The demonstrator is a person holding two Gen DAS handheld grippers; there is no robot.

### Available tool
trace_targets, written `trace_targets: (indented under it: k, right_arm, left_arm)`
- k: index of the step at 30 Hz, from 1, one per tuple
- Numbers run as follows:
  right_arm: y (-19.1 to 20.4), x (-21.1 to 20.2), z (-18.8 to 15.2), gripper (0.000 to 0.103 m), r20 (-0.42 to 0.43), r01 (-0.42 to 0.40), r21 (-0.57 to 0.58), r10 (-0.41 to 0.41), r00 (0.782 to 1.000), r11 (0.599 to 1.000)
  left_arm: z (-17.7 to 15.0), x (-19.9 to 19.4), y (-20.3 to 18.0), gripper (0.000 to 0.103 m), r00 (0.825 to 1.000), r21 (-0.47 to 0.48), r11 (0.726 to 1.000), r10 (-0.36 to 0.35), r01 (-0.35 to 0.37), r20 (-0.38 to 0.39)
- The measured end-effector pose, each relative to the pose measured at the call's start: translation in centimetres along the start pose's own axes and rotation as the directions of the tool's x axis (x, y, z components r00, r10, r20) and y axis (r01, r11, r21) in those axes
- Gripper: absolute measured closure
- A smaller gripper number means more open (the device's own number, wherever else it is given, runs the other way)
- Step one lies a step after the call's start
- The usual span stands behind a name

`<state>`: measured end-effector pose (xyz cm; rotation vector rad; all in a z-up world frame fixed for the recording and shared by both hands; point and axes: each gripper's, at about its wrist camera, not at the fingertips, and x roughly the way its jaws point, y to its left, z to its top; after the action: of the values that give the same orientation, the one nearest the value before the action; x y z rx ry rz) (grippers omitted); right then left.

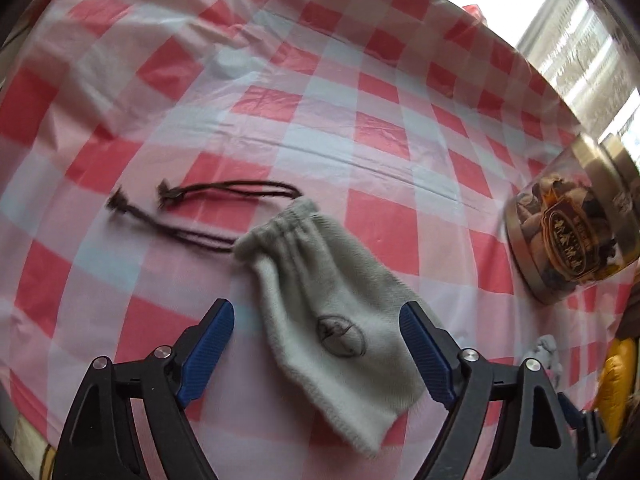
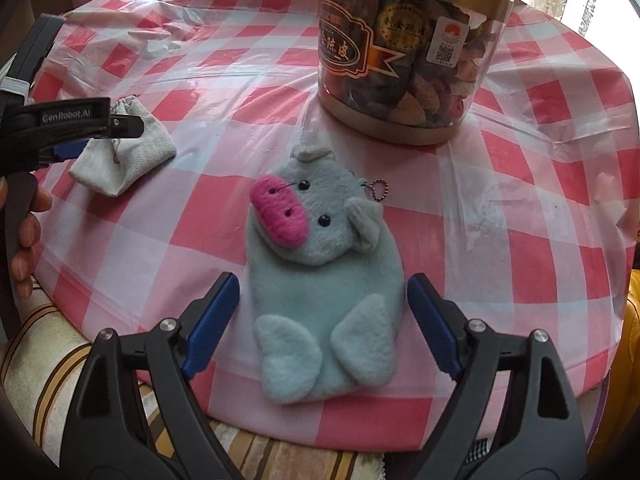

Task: Organize soft objects
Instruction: 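Grasp the grey drawstring pouch with the left tool while the right tool grasps the pig plush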

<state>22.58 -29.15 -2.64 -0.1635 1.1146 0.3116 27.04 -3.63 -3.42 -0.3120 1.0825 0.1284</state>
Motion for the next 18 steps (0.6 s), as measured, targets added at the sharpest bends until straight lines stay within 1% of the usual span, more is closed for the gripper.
trace_targets:
  k: [2,3,4,5,6,7,8,9,10,12,16,18]
  right_arm:
    - [-0.4,0.3,0.2,0.016,0.003,-0.019,0.013,0.019,1.000,1.000]
    - [-0.5,0.4,0.3,0.017,0.009,-0.016,0.013,0.015,1.000,1.000]
    - [-0.5,0.4,0.4,0.024,0.015,-0.020,0.012,0.020,1.000,1.000]
    - [-0.4,0.2,0.4,0.028,0.023,-0.021,0.007,0.021,1.000,1.000]
    - [-0.3,0.1,0.5,0.038,0.029,-0.024,0.003,0.024,0.999,1.000]
    - [-0.1,0.1,0.7,0.049,0.033,-0.028,-0.003,0.028,0.999,1.000]
    - [0.0,0.0,0.7,0.055,0.036,-0.032,-0.010,0.033,0.999,0.999]
    - [0.2,-0.1,0.7,0.064,0.037,-0.035,-0.015,0.036,0.999,0.999]
    - [0.4,-0.2,0.6,0.068,0.037,-0.037,-0.018,0.037,0.999,0.999]
    - [0.5,-0.6,0.3,0.073,0.040,-0.038,-0.022,0.039,0.998,0.999]
    - [0.1,-2.3,-0.4,0.074,0.073,-0.011,0.000,0.011,0.997,1.000]
    - [-0.5,-3.6,-1.0,0.074,0.086,0.006,0.012,-0.007,0.996,1.000]
  left_arm:
    - [-0.2,0.6,-1.8,0.019,0.999,0.106,0.994,0.039,-0.040,0.014]
    - [-0.5,0.8,-2.8,0.026,0.997,0.169,0.983,0.066,-0.070,0.031]
    - [-0.8,0.8,-3.5,0.037,0.995,0.215,0.972,0.084,-0.093,0.053]
    - [-1.0,0.6,-3.8,0.043,0.996,0.240,0.967,0.066,-0.080,0.067]
    - [-1.1,0.5,-4.1,0.054,0.996,0.256,0.964,0.055,-0.070,0.066]
    - [-1.1,0.3,-4.4,0.070,0.997,0.273,0.960,0.049,-0.065,0.066]
    - [-1.2,0.3,-4.8,0.077,0.997,0.294,0.954,0.045,-0.063,0.068]
    - [-1.4,0.2,-5.1,0.085,0.997,0.309,0.949,0.041,-0.060,0.067]
    - [-1.5,0.1,-5.2,0.089,0.997,0.312,0.949,0.035,-0.053,0.064]
    - [-1.6,-0.1,-5.1,0.092,0.999,0.304,0.953,-0.008,-0.006,0.047]
    - [-2.7,-2.0,-5.9,0.093,0.996,0.313,0.949,-0.067,0.044,0.060]
    - [-3.1,-3.3,-6.6,0.093,0.992,0.317,0.945,-0.109,0.083,0.065]
